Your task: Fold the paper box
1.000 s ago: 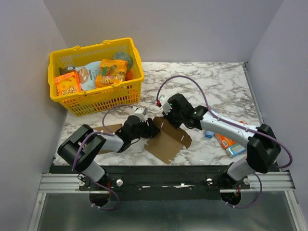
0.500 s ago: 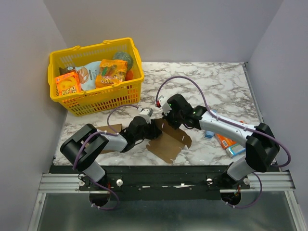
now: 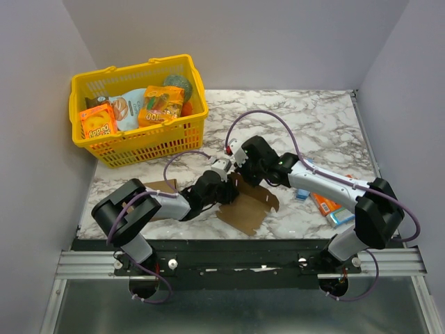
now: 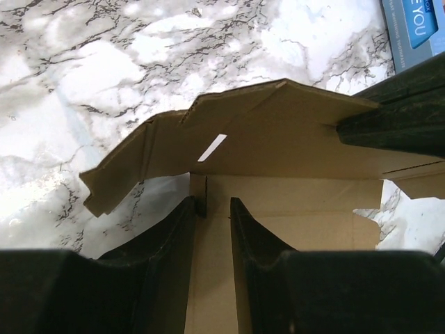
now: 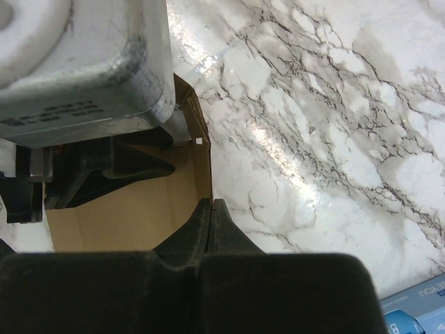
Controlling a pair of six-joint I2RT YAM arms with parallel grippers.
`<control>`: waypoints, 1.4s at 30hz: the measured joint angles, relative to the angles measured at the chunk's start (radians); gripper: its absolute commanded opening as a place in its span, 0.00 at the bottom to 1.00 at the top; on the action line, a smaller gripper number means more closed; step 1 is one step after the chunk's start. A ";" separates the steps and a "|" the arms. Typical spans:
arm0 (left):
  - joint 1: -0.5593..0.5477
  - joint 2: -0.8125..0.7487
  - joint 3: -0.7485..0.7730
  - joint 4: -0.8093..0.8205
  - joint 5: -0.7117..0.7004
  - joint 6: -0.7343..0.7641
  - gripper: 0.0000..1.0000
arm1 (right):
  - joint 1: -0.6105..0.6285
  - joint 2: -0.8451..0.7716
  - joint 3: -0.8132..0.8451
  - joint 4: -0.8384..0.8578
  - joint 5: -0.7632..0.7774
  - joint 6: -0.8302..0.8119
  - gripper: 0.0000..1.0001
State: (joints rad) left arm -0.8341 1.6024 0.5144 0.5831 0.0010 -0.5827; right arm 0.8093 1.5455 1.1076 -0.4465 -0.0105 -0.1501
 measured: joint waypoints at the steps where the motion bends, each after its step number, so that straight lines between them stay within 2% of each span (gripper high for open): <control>1: 0.000 0.003 0.000 0.007 0.000 0.000 0.36 | 0.000 0.000 0.000 0.001 0.000 0.000 0.01; 3: 0.000 0.006 0.000 0.013 0.000 -0.001 0.38 | 0.000 0.000 -0.005 0.006 0.002 0.000 0.01; 7: 0.003 -0.006 -0.004 0.008 0.000 -0.007 0.53 | -0.003 -0.010 -0.045 0.055 0.032 -0.008 0.01; 10: 0.012 -0.066 -0.023 -0.027 0.003 -0.019 0.60 | -0.003 -0.030 -0.101 0.107 0.050 -0.018 0.01; 17: 0.029 -0.280 -0.025 -0.143 0.008 -0.056 0.64 | 0.004 -0.051 -0.168 0.173 0.089 -0.051 0.01; 20: 0.062 -0.327 -0.007 -0.214 0.010 -0.089 0.64 | 0.015 -0.056 -0.176 0.197 0.111 -0.064 0.01; 25: 0.136 -0.318 0.038 -0.267 0.036 -0.167 0.69 | 0.041 -0.066 -0.187 0.238 0.161 -0.093 0.01; 31: 0.211 -0.264 0.058 -0.241 0.093 -0.275 0.74 | 0.066 -0.072 -0.199 0.277 0.213 -0.121 0.01; 42: 0.213 -0.128 0.094 -0.068 0.218 -0.470 0.76 | 0.100 -0.072 -0.224 0.333 0.294 -0.155 0.01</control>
State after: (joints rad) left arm -0.6212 1.4742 0.6086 0.5152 0.2188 -1.0523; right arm 0.9096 1.4738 0.8841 -0.1135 0.2840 -0.3050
